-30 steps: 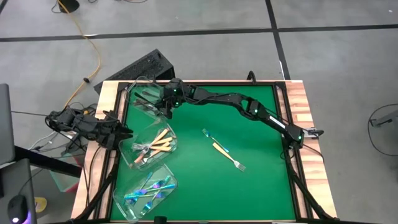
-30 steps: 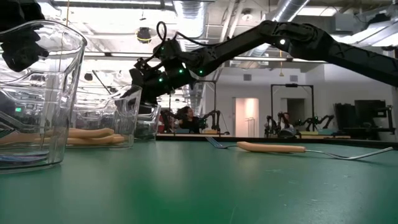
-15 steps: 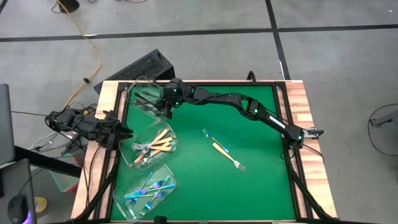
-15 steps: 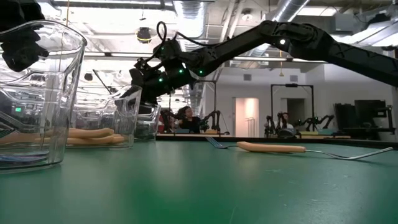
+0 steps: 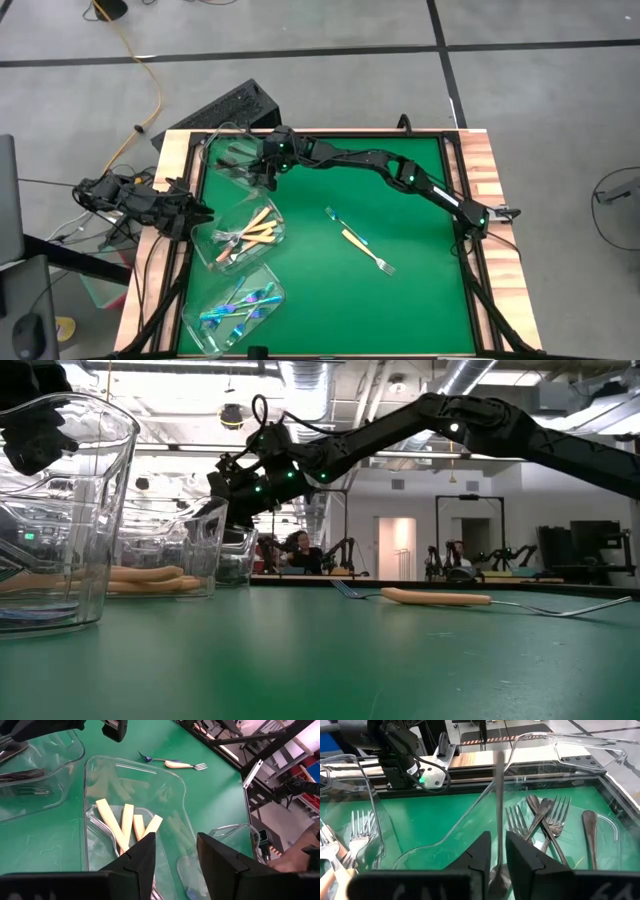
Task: Sort silverware by color (type)
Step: Put the black fork into the top transparent bin, then put the orange fork into the middle transparent bin
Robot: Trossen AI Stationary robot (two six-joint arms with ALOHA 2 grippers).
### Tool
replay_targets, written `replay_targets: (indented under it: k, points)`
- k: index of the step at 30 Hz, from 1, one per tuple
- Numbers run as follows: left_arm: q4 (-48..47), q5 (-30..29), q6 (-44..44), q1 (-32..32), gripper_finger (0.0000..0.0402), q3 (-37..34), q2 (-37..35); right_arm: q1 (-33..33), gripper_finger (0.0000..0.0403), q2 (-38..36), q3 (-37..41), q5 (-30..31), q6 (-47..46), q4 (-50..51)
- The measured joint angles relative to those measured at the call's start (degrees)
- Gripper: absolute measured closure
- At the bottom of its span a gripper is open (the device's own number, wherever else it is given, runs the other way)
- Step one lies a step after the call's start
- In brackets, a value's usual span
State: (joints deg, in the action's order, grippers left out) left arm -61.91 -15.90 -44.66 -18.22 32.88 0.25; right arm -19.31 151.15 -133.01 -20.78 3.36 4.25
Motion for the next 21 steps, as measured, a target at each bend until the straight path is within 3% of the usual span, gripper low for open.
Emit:
replay_targets:
  k: [10, 21]
  points:
    - [0.0, 0.0, 0.0, 0.0, 0.0274, 0.0, 0.0, -0.1, 0.0269, 0.2, 0.1, 0.4, 0.1, -2.6]
    - [0.0, -0.2, 0.0, 0.0, 0.0274, 0.0, 0.0, -2.8, 0.026, -0.9, -1.9, 1.8, -3.3, -4.6]
